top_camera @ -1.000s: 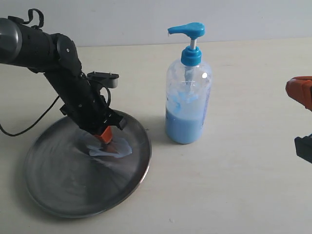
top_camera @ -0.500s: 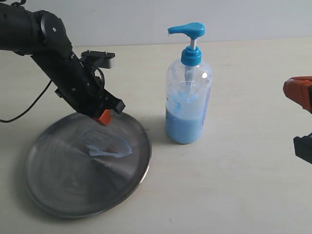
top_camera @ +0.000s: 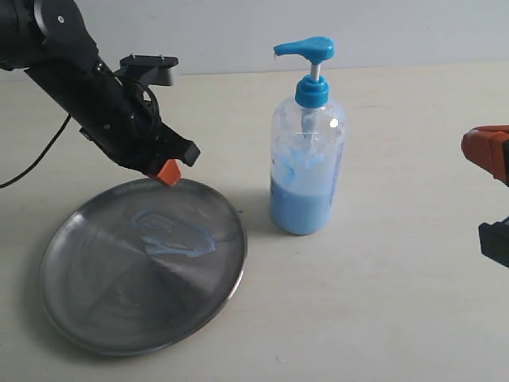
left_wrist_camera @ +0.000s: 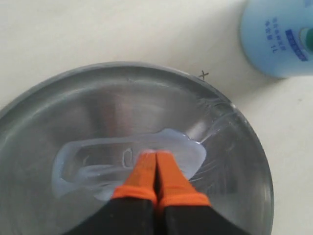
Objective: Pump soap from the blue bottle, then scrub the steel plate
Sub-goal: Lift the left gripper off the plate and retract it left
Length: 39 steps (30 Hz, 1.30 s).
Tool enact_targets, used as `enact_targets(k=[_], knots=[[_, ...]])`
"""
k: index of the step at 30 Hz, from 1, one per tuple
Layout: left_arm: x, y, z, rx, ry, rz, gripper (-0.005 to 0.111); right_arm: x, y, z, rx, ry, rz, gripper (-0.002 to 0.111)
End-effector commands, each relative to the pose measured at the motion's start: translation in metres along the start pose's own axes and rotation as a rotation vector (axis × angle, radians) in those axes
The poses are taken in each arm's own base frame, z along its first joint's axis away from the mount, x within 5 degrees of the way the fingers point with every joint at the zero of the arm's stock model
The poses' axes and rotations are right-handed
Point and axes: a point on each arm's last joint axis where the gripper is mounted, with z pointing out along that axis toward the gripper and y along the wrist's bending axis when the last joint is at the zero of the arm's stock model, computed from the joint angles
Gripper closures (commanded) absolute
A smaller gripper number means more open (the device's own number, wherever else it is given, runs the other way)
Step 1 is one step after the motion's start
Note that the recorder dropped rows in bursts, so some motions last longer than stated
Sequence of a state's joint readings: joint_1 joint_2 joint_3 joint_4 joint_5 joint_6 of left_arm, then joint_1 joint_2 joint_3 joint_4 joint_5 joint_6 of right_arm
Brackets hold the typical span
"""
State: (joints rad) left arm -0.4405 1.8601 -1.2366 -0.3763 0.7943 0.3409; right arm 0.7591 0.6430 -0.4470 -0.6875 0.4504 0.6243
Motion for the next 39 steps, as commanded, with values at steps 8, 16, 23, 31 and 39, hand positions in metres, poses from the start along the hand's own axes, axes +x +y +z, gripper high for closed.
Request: enact_targets(k=[8,16,23,31,39], knots=[[0.025,-0.009,-0.033,-0.032,-0.138,0.036,0.107,-0.001,0.0,0.0,-0.004,-0.01,0.009,0.108],[0.053,-0.016,-0.069,-0.094,-0.332,0.078,0.107,-0.001,0.0,0.0,-0.004,-0.01,0.009,0.108],[0.075,-0.02,-0.093,-0.159,-0.506,0.108,0.107,-0.001,0.0,0.0,-0.004,-0.01,0.009,0.108],[0.099,-0.025,-0.12,-0.203,-0.673,0.118,0.107,-0.001,0.0,0.0,-0.004,-0.01,0.009,0.108],[0.125,-0.032,-0.149,-0.237,-0.849,0.133,0.107,-0.001,0.0,0.0,-0.004,-0.01,0.009,0.108]])
